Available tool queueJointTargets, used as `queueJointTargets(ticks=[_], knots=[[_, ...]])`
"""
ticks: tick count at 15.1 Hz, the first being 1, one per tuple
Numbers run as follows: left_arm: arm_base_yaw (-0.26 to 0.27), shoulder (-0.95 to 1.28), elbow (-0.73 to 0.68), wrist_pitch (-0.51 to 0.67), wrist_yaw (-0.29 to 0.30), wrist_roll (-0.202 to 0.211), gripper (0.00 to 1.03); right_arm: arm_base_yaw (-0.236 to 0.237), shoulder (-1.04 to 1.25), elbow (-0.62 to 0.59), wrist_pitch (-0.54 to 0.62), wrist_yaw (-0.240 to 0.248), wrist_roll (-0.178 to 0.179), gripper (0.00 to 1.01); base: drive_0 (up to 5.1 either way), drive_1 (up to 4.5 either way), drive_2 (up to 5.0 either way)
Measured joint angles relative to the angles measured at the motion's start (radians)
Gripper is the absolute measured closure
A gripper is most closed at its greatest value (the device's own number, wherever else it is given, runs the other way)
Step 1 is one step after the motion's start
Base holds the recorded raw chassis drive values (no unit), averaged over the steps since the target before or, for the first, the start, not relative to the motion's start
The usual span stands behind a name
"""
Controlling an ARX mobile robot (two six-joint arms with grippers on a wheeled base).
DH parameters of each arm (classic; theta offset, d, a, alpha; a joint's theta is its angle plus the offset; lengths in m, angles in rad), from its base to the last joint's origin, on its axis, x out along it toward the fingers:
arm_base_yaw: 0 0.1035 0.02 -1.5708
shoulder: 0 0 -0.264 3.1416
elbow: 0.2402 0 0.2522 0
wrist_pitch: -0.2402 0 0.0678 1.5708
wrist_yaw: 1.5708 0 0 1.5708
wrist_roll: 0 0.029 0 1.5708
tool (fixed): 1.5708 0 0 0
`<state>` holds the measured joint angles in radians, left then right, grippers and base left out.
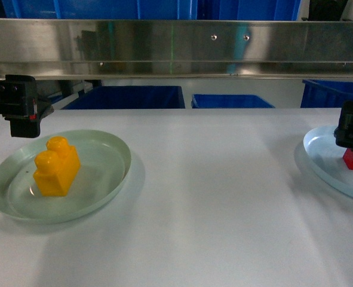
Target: Sort and place red and yellow blocks in left bins
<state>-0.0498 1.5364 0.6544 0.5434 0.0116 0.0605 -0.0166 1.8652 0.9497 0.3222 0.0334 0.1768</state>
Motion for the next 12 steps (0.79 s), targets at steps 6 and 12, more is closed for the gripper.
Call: queueJointTargets(ticks=[6,12], knots=[[0.000,0.000,0.000,0.000,-0.001,0.000,0.05,0.009,0.083,0.049,-0.037,0.006,0.013,0.23,0.0,0.00,0.0],[0.000,0.000,0.000,0.000,0.000,0.000,0.05,0.002,0.084,0.050,-0.037,-0.002,0.013,0.41,0.0,0.00,0.0]])
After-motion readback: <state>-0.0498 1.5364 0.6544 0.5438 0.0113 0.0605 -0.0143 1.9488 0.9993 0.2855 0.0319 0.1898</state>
